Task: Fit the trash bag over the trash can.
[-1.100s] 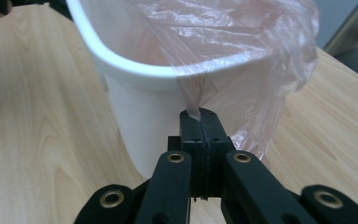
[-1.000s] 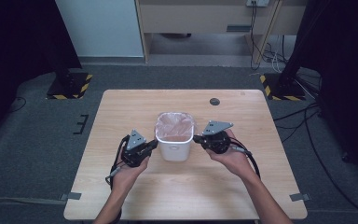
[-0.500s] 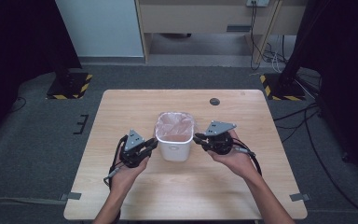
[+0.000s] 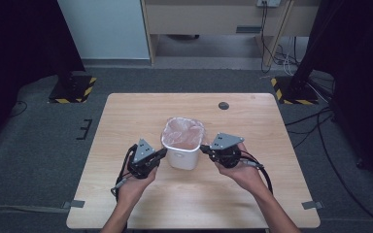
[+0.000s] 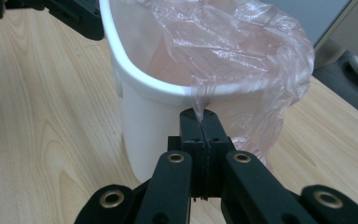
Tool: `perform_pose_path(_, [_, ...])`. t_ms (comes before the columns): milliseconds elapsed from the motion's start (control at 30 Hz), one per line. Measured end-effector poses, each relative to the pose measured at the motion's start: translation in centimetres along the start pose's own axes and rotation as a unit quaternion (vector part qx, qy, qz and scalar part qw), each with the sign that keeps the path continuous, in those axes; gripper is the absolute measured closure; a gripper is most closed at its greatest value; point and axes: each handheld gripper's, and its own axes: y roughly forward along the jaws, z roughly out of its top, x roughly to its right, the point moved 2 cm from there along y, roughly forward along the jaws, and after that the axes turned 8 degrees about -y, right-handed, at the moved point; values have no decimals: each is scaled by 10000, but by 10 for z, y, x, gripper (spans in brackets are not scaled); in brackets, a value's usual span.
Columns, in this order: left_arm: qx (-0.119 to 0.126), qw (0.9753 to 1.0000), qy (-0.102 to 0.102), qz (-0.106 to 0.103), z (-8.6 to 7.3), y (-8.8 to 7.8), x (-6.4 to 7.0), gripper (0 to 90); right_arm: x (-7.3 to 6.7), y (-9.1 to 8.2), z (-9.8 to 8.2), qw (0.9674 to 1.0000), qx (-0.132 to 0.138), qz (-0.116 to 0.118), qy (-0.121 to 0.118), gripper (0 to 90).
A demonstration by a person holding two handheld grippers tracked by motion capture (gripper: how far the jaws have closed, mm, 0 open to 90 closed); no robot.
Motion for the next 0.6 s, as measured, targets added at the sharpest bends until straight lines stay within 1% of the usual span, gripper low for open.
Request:
perform_pose_path(67, [-94, 9999, 65, 20, -3, 3, 0, 900, -4, 2, -2, 9999, -79, 41, -114, 900])
perform_pose_path(100, [-127, 9999, 58, 35, -4, 4, -1, 900, -7, 4, -3, 9996, -173, 88, -226, 900])
perform_pose_path(167, [-175, 9998, 31, 74, -6, 5, -5, 900, -12, 7, -7, 9988, -295, 173, -350, 900])
perform_pose_path(200, [-199, 9998, 2, 90, -7, 5, -7, 900, -13, 8, -8, 9985, -335, 202, -373, 900])
perform_pose_path(233, [-199, 9998, -21, 82, -8, 4, -8, 900, -14, 9, -10, 9984, -359, 240, -373, 900])
perform_pose_path(300, [-256, 9996, 24, 112, -10, 4, -10, 900, -15, 10, -12, 9982, -391, 286, -359, 900])
perform_pose_path(367, [-330, 9994, 44, 108, -12, 5, -11, 900, -14, 9, -13, 9980, -424, 274, -386, 900])
perform_pose_path(467, [-523, 9985, 68, 137, -18, 8, -14, 900, -11, 8, -13, 9980, -460, 209, -383, 900])
perform_pose_path(533, [-588, 9981, 58, 171, -21, 9, -16, 900, -7, 7, -15, 9980, -523, 146, -336, 900])
perform_pose_path(600, [-565, 9982, 9, 184, -22, 7, -19, 900, -4, 6, -17, 9977, -584, 97, -330, 900])
